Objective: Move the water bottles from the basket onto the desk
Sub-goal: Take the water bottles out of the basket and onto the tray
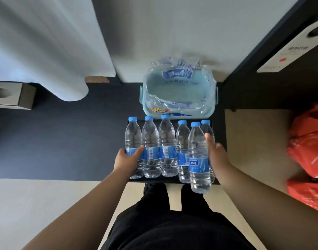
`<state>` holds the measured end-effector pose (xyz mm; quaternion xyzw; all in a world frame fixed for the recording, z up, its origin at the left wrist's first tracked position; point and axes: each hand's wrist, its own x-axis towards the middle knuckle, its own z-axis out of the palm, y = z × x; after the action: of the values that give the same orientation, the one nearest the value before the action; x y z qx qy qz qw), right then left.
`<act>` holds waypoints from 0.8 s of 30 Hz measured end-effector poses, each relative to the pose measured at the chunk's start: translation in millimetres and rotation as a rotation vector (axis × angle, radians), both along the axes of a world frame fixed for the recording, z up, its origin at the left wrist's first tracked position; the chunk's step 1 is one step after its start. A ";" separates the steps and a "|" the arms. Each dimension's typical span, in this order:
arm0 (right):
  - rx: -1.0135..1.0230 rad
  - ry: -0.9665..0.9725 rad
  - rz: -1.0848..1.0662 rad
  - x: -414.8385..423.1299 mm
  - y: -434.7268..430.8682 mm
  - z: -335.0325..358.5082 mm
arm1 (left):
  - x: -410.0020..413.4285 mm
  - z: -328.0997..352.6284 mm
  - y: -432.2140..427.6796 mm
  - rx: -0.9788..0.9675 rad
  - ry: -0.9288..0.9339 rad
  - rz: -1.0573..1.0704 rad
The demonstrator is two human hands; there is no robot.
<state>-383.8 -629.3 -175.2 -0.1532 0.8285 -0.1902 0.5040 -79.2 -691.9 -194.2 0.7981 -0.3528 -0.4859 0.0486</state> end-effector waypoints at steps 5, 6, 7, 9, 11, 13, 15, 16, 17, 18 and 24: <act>-0.045 0.017 0.015 8.5 -9.1 35.3 | 10.9 36.1 -10.1 -0.045 0.001 -0.009; -0.051 0.027 0.016 10.5 -11.1 41.0 | 13.4 41.8 -11.8 -0.053 0.007 -0.007; -0.057 0.037 0.023 12.2 -13.2 45.7 | 16.3 46.6 -13.9 -0.064 0.013 -0.006; -0.072 0.052 0.046 16.5 -17.9 53.8 | 22.8 56.0 -18.4 -0.086 0.017 -0.013; -0.086 0.058 0.054 21.4 -24.4 62.9 | 28.9 66.9 -23.4 -0.100 0.027 -0.014; -0.081 0.070 0.052 26.5 -30.7 72.2 | 35.5 76.6 -28.1 -0.114 0.035 -0.026; -0.073 0.098 0.066 33.7 -35.1 81.5 | 43.0 87.1 -32.0 -0.121 0.030 -0.045; -0.072 0.116 0.069 38.1 -36.0 86.2 | 47.4 92.7 -33.8 -0.127 0.024 -0.054; -0.071 0.137 0.065 42.6 -36.2 90.7 | 51.8 97.6 -35.5 -0.135 0.018 -0.065; -0.067 0.159 0.057 47.5 -36.3 95.1 | 56.2 102.2 -37.0 -0.145 0.014 -0.075; -0.050 0.174 0.035 69.4 -38.3 113.5 | 79.9 121.2 -36.1 -0.189 0.021 -0.058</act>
<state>-314.3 -667.6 -61.7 -0.1959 0.8615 -0.1878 0.4292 0.6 -728.0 -73.0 0.7743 -0.4198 -0.4599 0.1133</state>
